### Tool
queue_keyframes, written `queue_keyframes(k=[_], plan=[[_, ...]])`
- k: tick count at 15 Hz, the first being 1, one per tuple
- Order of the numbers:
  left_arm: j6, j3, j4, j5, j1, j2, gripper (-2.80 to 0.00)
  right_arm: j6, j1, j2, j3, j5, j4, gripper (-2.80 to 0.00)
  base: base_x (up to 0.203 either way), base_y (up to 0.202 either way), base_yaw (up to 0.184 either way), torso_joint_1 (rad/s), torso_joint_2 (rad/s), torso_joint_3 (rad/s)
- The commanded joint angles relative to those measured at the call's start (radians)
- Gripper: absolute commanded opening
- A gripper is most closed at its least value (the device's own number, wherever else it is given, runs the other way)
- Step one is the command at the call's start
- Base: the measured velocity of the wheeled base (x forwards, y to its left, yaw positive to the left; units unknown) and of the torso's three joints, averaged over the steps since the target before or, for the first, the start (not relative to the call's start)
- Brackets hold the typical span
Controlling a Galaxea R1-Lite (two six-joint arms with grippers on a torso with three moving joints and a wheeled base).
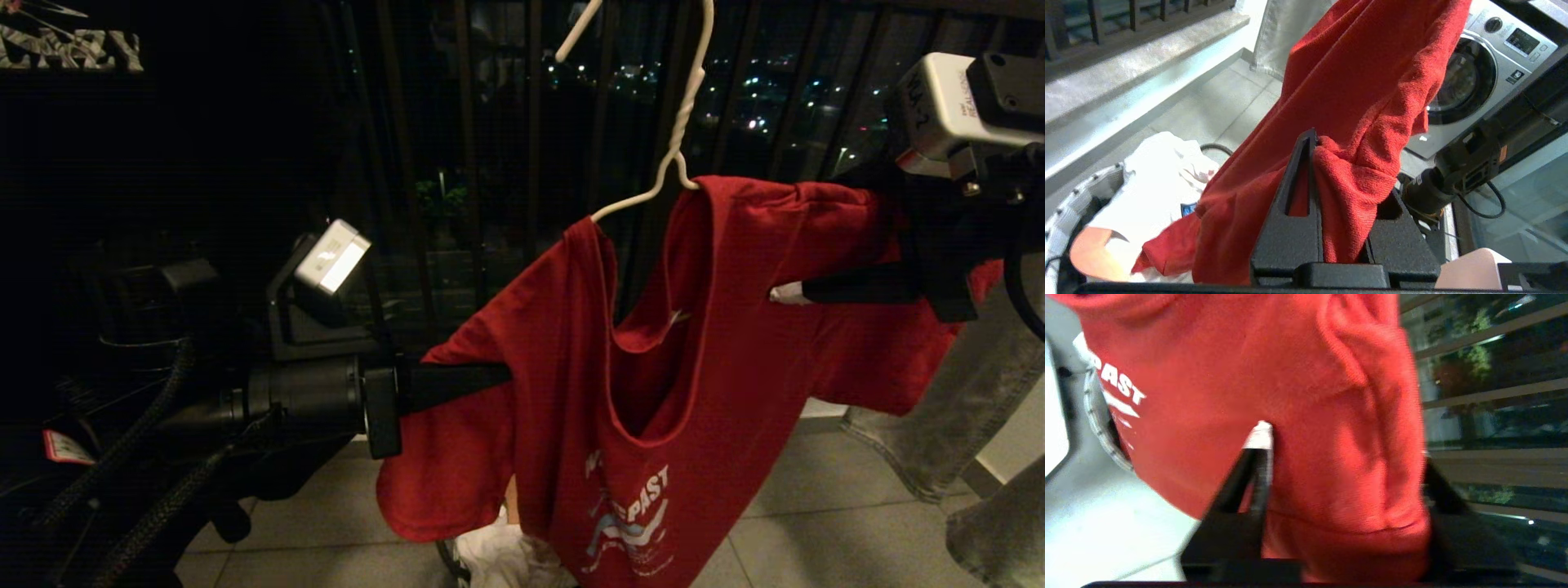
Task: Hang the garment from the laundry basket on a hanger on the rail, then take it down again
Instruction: Hang the clothes rack on the clothesline
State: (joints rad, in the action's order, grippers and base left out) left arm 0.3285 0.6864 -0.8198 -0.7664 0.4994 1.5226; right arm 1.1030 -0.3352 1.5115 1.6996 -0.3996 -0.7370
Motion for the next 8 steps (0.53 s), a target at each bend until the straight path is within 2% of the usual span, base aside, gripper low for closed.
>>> queue_keyframes(k=[1,8], plan=[[0.006,-0.001,-0.005,-0.004,-0.001,0.008,-2.8,0.006,-0.009,-0.002,0.002,0.0,-0.025,-2.8,0.0,0.0,0.0,0.0,0.0,0.0],[0.012,0.021,0.001,-0.002,-0.002,0.005,-2.8,0.005,-0.051,-0.025,-0.005,0.002,-0.042,-2.8,0.0,0.0,0.0,0.0,0.0,0.0]])
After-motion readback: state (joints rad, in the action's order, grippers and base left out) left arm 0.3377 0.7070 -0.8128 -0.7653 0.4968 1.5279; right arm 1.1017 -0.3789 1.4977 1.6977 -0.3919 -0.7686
